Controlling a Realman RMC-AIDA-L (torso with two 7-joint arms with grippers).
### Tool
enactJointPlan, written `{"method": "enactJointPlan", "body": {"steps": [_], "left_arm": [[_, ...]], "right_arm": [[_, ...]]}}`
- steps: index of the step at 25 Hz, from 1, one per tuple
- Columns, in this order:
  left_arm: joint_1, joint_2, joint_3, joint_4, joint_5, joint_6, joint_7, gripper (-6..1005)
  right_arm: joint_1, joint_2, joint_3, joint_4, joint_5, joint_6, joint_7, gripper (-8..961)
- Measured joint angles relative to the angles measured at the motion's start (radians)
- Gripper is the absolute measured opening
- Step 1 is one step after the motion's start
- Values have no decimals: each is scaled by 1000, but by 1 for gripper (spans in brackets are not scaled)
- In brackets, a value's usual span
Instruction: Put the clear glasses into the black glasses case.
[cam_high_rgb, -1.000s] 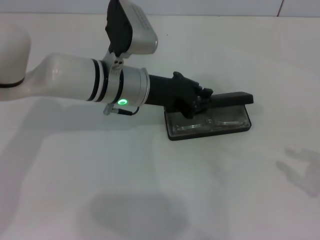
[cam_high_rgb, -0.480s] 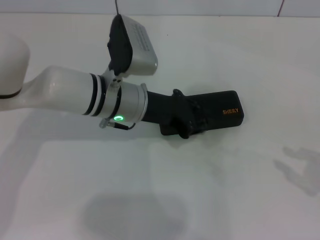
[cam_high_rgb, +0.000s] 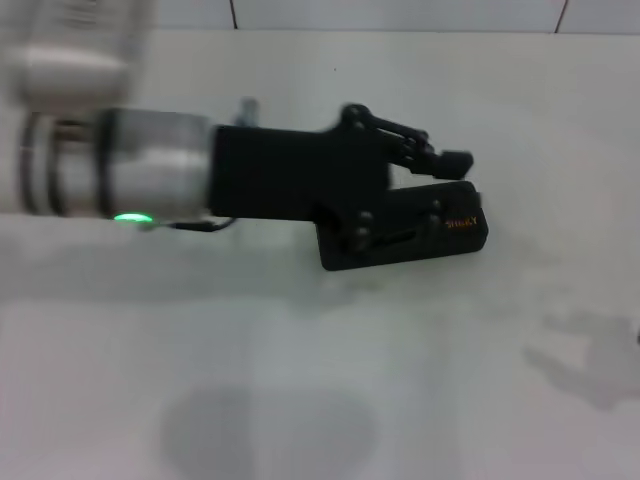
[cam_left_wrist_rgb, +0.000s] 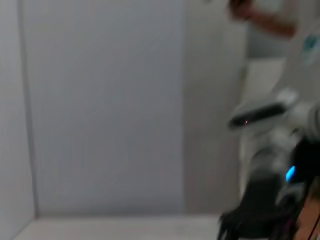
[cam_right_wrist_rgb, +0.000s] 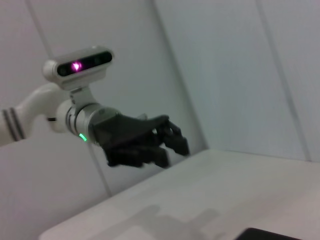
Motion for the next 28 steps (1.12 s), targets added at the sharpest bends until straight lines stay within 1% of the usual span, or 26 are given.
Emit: {"method": "enactJointPlan", "body": {"steps": [1,3,5,8,10,11,13,15,16,17,22,28], "left_arm": [[8,-3,-54,-10,-19,72,10,250],[24,-5,-119,-35,-56,157,21,252],[38,-3,-161,-68,-86,205,25,303],[35,10,-231,-139,-94,267,20,379],[27,23,-278,-190,-91,307,13,435],[26,36,-295,-216,-90,324,13,465],[24,57,-304,-262,-89,346,17,525],[24,73,-304,-293,-88,357,24,586],[26,78,-305,-303,-86,359,26,616],[31,81,-308,-312,-86,360,29,646],[42,83,-317,-335,-85,380,37,653],[56,83,-318,-346,-85,409,59,652]], "right_arm": [[0,0,0,0,0,0,0,393],[41,3,-40,4,11,-15,-3,393],[64,4,-76,4,32,-16,-12,483],[100,5,-134,8,80,-5,-36,606],[134,6,-162,13,98,7,-45,684],[149,6,-170,15,104,10,-48,723],[186,6,-175,15,115,13,-50,723],[219,7,-177,15,125,9,-51,722],[235,7,-179,15,127,7,-51,722],[249,7,-181,15,127,6,-50,722],[308,13,-193,19,128,7,-45,725],[357,14,-233,44,126,13,-41,729]]}}
